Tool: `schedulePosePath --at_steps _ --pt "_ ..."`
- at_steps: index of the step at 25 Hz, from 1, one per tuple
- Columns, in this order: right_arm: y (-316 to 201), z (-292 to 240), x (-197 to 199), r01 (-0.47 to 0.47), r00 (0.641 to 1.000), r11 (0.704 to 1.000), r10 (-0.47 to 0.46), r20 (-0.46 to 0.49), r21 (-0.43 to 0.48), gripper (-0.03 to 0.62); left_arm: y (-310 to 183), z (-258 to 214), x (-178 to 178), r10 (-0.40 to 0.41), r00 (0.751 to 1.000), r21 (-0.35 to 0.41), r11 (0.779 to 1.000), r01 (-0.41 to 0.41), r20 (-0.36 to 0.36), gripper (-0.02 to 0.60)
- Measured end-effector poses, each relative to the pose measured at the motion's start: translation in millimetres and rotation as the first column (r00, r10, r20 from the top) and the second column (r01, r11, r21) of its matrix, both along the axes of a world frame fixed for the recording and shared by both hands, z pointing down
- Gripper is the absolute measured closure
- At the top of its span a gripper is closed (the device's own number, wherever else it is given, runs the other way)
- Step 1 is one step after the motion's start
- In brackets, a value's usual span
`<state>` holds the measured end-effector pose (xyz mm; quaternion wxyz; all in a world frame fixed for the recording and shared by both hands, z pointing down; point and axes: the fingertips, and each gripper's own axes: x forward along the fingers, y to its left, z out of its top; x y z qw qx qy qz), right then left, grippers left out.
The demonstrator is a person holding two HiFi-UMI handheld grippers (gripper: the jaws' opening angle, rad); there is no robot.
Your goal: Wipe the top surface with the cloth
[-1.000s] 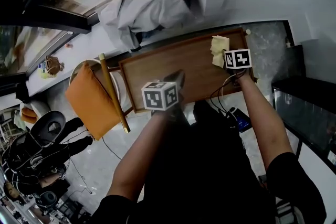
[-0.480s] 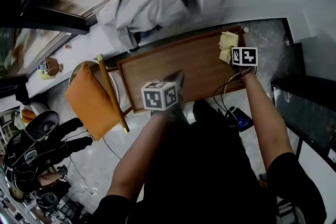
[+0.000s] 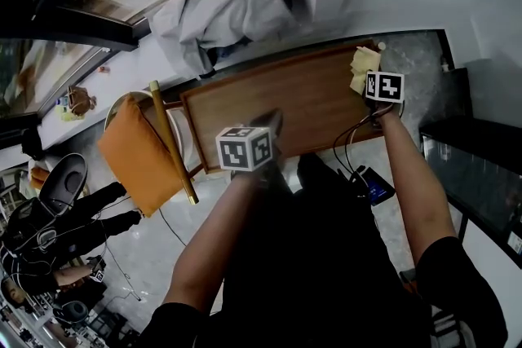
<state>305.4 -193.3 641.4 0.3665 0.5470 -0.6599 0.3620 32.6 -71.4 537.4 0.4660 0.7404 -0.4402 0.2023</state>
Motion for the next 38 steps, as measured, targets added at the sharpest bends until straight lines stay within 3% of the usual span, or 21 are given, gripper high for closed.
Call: schedulePosePath --at_steps 4,9,15,25,31,38 --pt "2 -6 8 -0.032 0.999 0.999 0.032 -0.034 0.021 0.562 1 -2 -3 -0.006 1.000 0.010 1.000 0.006 -0.008 0.572" --pt "8 -27 -17 -0.026 0.999 0.998 0.025 0.024 0.063 0.562 3 -6 -13 -0.032 0.999 0.028 0.999 0.033 -0.022 0.572" --pt "17 -54 -122 0.100 0.984 0.990 -0.114 0.140 0.102 0.562 5 -18 -64 -0.161 0.986 0.048 0.985 0.163 -0.051 0.574" --pt "65 -71 -320 0.325 0.899 0.940 -0.342 0.275 0.104 0.562 53 -40 -176 -0.304 0.952 0.078 0.949 0.306 -0.038 0.572" --pt "104 -63 -414 0.430 0.830 0.899 -0.429 0.355 0.080 0.562 78 -50 -227 -0.339 0.939 0.078 0.936 0.342 -0.051 0.572" --pt "144 -42 -491 0.504 0.785 0.863 -0.468 0.406 0.019 0.562 102 -48 -259 -0.312 0.949 0.073 0.946 0.315 -0.053 0.572"
